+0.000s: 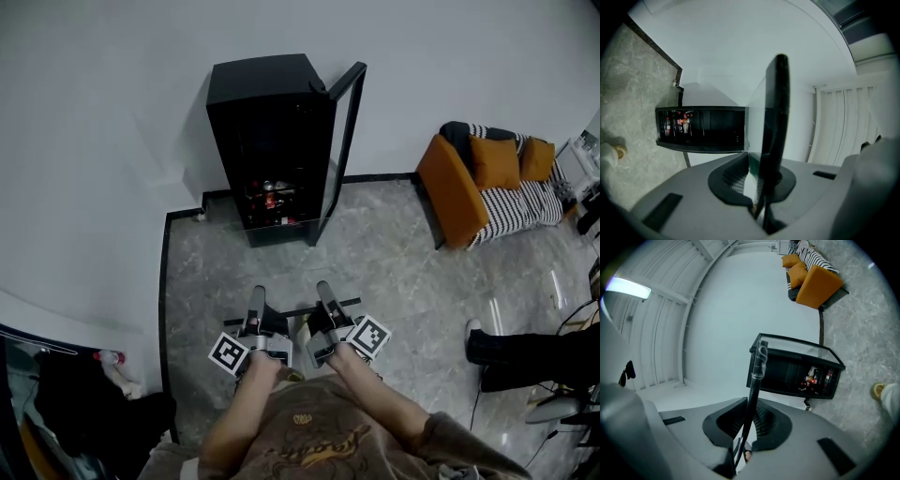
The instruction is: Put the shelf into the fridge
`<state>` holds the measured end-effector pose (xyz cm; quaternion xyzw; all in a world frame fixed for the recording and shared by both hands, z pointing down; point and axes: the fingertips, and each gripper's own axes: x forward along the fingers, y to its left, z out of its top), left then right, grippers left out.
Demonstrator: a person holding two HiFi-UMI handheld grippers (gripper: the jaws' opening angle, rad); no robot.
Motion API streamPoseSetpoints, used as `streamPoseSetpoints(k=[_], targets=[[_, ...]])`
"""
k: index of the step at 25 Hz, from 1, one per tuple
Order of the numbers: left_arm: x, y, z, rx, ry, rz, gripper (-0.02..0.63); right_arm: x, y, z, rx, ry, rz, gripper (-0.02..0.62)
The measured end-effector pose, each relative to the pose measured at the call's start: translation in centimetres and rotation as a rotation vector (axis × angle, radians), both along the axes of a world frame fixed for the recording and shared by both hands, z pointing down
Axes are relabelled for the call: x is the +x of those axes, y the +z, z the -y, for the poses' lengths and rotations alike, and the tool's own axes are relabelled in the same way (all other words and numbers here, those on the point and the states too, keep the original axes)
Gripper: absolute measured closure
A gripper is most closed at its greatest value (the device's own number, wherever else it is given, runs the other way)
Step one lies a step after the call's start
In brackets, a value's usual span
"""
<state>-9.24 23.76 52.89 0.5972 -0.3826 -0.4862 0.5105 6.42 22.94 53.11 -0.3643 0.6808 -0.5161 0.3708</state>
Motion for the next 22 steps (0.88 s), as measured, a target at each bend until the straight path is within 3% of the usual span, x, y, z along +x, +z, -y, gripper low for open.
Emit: streamPoseSetpoints(k=[22], targets=[[-1.2,0.4,13.5,-0.006,-0.007,0.004,0.591,-1.4,0.4,13.6,-0.007,-0.021,0.022,0.558]])
